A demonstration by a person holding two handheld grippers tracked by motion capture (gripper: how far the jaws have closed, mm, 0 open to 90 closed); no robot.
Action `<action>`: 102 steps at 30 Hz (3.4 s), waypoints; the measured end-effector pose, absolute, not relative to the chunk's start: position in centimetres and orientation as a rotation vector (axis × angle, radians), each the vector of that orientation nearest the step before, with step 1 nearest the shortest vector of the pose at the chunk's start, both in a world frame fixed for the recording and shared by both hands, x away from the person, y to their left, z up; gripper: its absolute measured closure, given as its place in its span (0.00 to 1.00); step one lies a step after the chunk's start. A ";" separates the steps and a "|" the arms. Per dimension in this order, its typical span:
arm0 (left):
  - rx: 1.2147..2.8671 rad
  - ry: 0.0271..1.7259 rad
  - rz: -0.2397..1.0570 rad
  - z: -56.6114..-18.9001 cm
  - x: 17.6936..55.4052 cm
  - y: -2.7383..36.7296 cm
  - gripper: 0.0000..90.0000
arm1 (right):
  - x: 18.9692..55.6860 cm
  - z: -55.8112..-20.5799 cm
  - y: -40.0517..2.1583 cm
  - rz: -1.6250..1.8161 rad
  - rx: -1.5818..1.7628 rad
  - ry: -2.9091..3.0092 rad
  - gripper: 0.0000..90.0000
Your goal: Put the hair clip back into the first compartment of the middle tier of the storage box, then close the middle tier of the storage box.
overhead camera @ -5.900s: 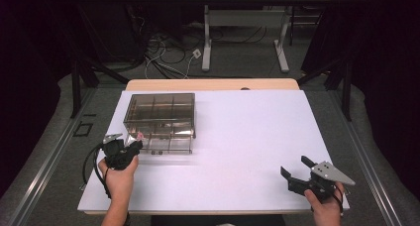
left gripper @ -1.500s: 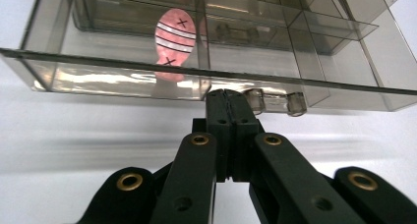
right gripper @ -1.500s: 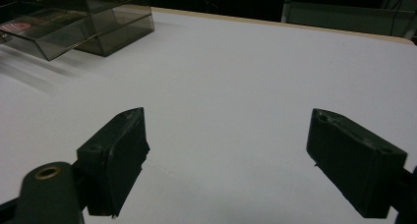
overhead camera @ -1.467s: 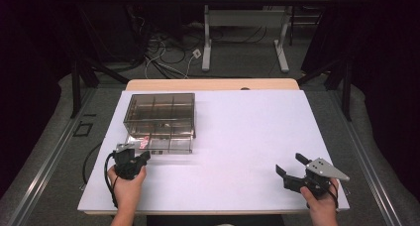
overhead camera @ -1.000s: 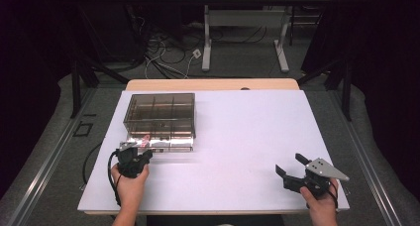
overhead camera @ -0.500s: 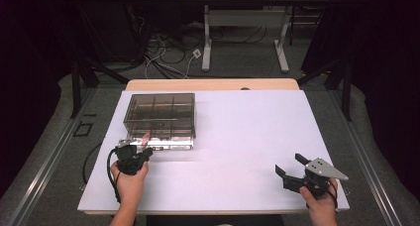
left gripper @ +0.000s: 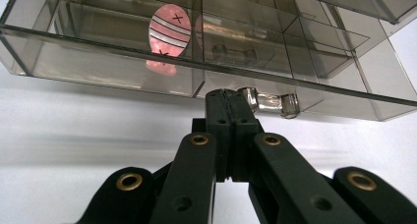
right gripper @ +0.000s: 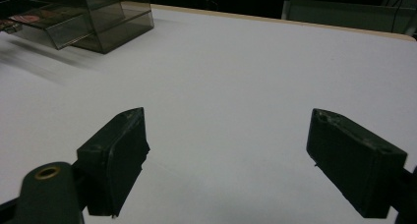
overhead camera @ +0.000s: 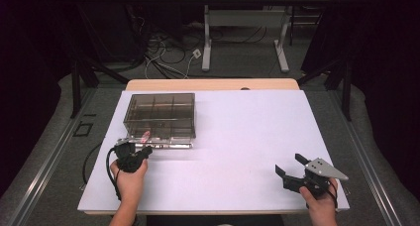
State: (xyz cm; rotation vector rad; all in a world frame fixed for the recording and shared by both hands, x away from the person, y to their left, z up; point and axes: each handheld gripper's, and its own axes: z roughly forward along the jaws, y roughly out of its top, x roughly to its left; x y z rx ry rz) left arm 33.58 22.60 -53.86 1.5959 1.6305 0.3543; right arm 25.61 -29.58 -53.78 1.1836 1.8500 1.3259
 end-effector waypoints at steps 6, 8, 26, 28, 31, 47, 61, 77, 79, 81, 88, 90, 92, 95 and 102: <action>1.589 1.633 0.358 -53.7 33.8 22.6 1.00 | 25.6 -53.8 -29.5 1.330 1.182 1.851 0.17; 1.587 1.630 0.349 -53.8 33.9 22.5 1.00 | 25.6 -53.8 -29.5 1.330 1.183 1.852 0.17; 1.588 1.645 0.374 -53.5 35.0 22.3 1.00 | 25.6 -53.8 -29.5 1.330 1.184 1.848 0.17; 1.588 1.644 0.379 -53.5 35.2 22.3 1.00 | 25.6 -53.8 -29.5 1.328 1.177 1.855 0.17; 1.581 1.647 0.381 -53.4 35.4 22.2 1.00 | 25.6 -53.8 -29.5 1.326 1.175 1.857 0.17; 1.593 1.658 0.408 -53.1 36.7 21.8 1.00 | 25.6 -53.8 -29.5 1.327 1.185 1.847 0.17; 1.595 1.677 0.434 -53.0 37.6 21.7 1.00 | 25.7 -53.9 -29.6 1.327 1.183 1.855 0.17; 1.582 1.678 0.439 -53.0 38.6 21.5 1.00 | 25.5 -54.0 -29.7 1.324 1.188 1.857 0.17; 1.581 1.680 0.440 -53.0 38.7 21.5 1.00 | 25.5 -54.0 -29.7 1.317 1.196 1.860 0.17; 1.574 1.682 0.438 -53.0 38.8 21.5 1.00 | 25.5 -54.0 -29.8 1.316 1.192 1.860 0.17; 1.572 1.680 0.426 -53.2 38.9 21.5 1.00 | 25.4 -54.1 -29.8 1.318 1.203 1.855 0.17; 1.568 1.682 0.428 -53.2 38.9 21.6 0.99 | 25.3 -54.0 -29.9 1.314 1.204 1.855 0.17; 1.574 1.677 0.419 -53.1 38.8 21.6 0.98 | 25.3 -54.0 -29.9 1.312 1.207 1.850 0.17; 1.579 1.672 0.432 -52.9 38.6 21.7 0.96 | 25.3 -54.0 -30.0 1.312 1.202 1.854 0.17; 1.562 1.652 0.437 -52.1 38.0 22.1 0.88 | 25.2 -54.0 -29.9 1.312 1.204 1.850 0.17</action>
